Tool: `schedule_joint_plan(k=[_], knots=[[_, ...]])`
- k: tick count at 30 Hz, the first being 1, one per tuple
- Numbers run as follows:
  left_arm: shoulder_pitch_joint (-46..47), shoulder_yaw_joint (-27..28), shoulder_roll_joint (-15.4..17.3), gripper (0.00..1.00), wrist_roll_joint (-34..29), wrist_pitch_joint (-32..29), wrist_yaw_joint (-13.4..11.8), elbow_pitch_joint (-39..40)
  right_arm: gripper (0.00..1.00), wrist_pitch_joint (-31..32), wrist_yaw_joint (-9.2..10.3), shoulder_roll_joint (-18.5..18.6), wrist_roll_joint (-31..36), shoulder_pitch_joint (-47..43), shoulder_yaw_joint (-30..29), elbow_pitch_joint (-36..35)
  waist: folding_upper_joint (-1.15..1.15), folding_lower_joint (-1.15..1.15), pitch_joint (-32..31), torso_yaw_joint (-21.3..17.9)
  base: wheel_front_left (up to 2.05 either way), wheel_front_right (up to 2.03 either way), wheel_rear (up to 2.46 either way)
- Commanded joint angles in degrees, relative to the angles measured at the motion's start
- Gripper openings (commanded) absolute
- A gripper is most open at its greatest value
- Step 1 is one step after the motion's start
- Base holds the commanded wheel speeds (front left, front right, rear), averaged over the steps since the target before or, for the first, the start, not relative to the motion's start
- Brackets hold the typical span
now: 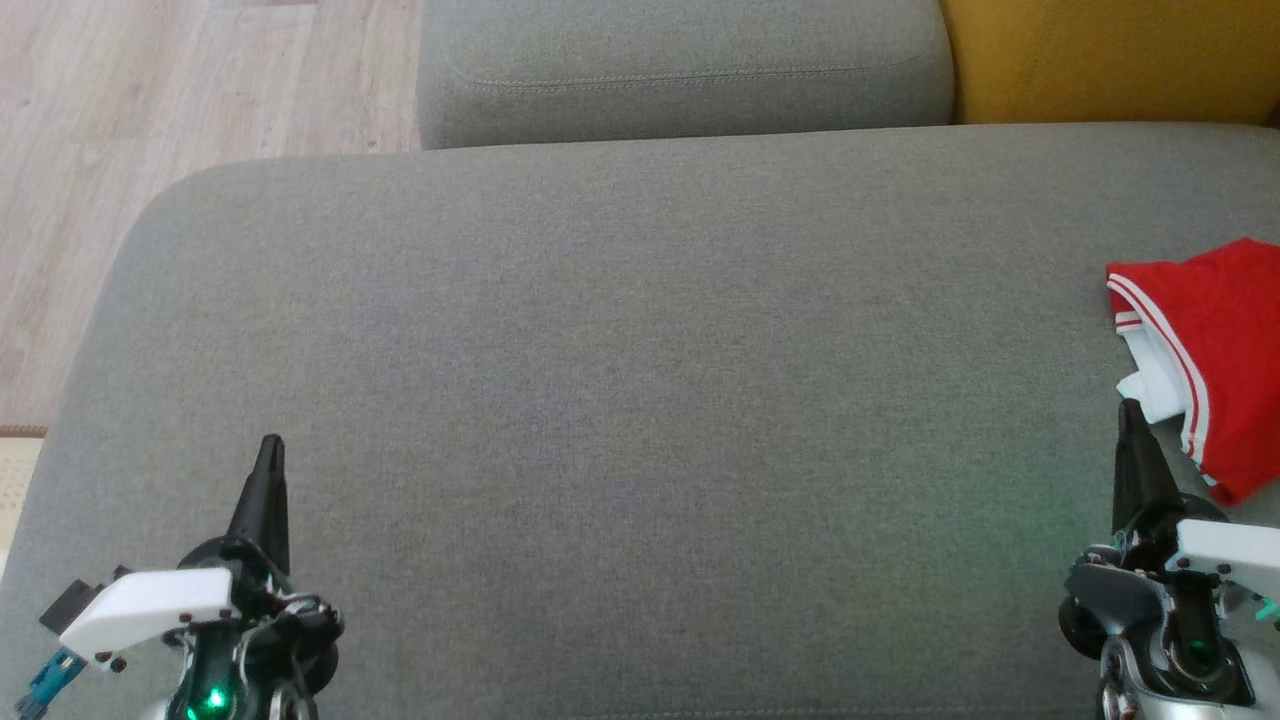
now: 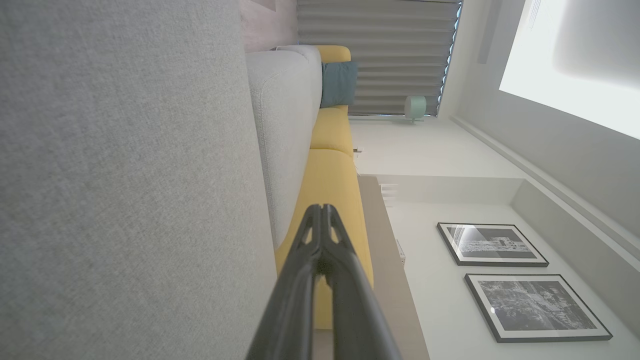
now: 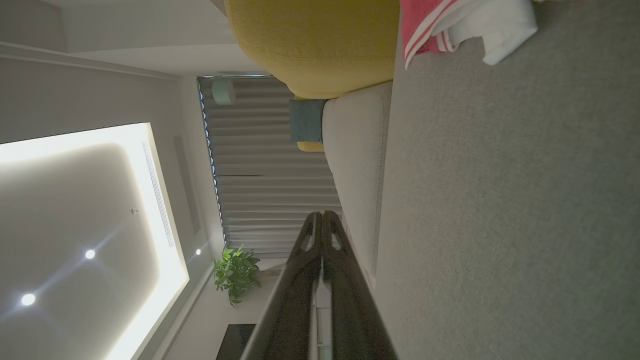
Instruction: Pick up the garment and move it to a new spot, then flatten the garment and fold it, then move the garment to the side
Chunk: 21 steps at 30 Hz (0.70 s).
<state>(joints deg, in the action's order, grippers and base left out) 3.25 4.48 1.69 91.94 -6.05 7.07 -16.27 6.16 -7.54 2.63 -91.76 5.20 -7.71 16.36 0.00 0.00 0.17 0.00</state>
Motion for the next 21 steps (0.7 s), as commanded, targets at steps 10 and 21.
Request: schedule_joint_plan(k=[10,21], knots=[[2.94,2.05,1.19,0.00,0.22,-0.44,0.42,2.20,0.00,0.33,0.05,0.25,-0.40,0.99,1.18,-2.34,0.00,0.00,0.01,0.00,0.00,0.00,0.00],[2.94,2.05,1.19,0.00,0.22,-0.44,0.42,2.20,0.00,0.33,0.05,0.25,-0.40,0.99,1.18,-2.34,0.00,0.00,0.01,0.00,0.00,0.00,0.00]])
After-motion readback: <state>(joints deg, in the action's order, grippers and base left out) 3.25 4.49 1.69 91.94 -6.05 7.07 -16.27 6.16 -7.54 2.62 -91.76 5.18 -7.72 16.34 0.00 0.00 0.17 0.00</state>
